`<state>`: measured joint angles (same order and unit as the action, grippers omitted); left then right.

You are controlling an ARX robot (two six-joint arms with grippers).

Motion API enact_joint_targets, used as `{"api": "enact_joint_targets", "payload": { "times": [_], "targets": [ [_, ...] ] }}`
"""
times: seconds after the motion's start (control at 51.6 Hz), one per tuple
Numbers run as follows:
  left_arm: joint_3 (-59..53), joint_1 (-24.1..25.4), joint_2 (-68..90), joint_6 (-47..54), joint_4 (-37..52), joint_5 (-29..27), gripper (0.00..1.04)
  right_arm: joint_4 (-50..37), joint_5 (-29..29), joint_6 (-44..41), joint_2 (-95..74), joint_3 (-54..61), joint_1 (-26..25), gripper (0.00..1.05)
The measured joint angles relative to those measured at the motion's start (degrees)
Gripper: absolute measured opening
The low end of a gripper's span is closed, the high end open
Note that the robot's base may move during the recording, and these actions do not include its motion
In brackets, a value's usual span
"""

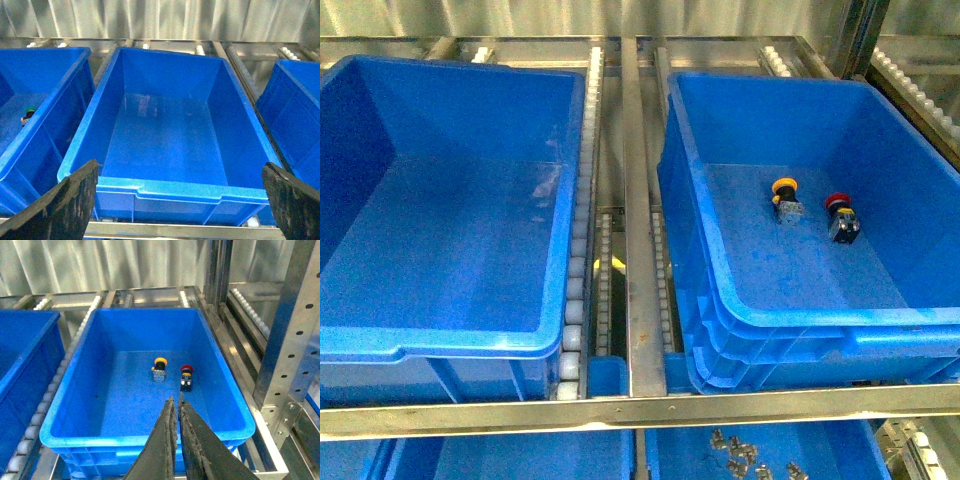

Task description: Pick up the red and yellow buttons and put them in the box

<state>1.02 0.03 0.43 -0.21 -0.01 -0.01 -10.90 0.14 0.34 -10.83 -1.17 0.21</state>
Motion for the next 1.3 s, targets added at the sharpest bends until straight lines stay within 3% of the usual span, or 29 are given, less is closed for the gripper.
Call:
{"api": "enact_joint_targets", "payload": {
  "times": [0.078,0.174,0.756,1.105,1.26,1.298],
  "targets": [
    [0.00,0.00,0.00,0.00,0.00,0.00,0.97,1.40,0.00,0.02,1.38,-0.02,0.00,0.03],
    [0.00,0.00,0.00,0.00,0.00,0.00,0.97,10.16,-0.02,0.00,8.52,-0.02,-0.02,0.03],
    [0.00,0.00,0.00,0.00,0.00,0.00,0.97,10.80,-0.04,-0.04,10.56,-0.02,-0.02,0.04],
    [0.00,0.00,0.00,0.00,0.00,0.00,0.97,10.80,-0.04,-0.11,10.56,-0.02,-0.02,0.72],
    [0.00,0.00,0.00,0.00,0.00,0.00,0.97,10.80,-0.04,-0.11,10.56,-0.02,-0.02,0.98],
    [0.00,0.00,0.00,0.00,0.00,0.00,0.97,10.80,-0.04,-0.11,10.56,-0.02,-0.02,0.98]
  ]
}}
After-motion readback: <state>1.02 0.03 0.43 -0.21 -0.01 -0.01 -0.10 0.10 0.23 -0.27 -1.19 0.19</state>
